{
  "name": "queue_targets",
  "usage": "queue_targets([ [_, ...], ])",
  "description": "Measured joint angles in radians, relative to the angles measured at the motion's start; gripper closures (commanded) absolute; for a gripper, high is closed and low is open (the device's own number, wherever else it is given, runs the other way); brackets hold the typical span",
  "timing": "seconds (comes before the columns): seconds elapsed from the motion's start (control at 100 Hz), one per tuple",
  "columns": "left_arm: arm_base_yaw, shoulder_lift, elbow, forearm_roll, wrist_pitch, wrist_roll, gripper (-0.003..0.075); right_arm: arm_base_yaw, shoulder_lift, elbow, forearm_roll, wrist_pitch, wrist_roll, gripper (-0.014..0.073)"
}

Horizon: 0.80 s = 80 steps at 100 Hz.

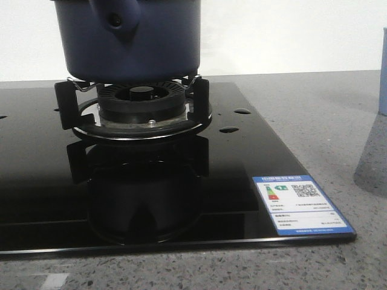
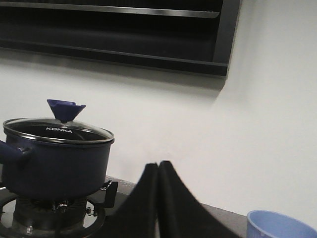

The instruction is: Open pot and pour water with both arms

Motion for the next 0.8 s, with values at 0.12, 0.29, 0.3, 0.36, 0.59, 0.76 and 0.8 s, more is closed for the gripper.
queue_targets([
  [0.12,0.000,0.000,0.000,0.000,0.000,0.000,0.0741,0.000,0.000,0.000,0.000,0.000,0.000,0.0653],
  [0.29,0.007,0.000,0.004,0.000,0.012,-0.002,0.0741,0.000,0.000,0.000,0.000,0.000,0.000,0.0653],
  [0.3,0.007,0.000,0.007,0.000,0.014,-0.002,0.0741,0.000,0.000,0.000,0.000,0.000,0.000,0.0653],
  [0.36,0.029,0.000,0.028,0.014,0.031,-0.036,0.0741,0.000,0.000,0.000,0.000,0.000,0.000,0.0653],
  [0.59,0.161,0.000,0.217,0.088,0.048,-0.242,0.0741,0.000,0.000,0.000,0.000,0.000,0.000,0.0653],
  [0.76,0.191,0.000,0.226,0.124,0.064,-0.275,0.0741,0.000,0.000,0.000,0.000,0.000,0.000,0.0653],
  [0.8,0.191,0.000,0.226,0.128,0.064,-0.277,0.0741,0.000,0.000,0.000,0.000,0.000,0.000,0.0653],
])
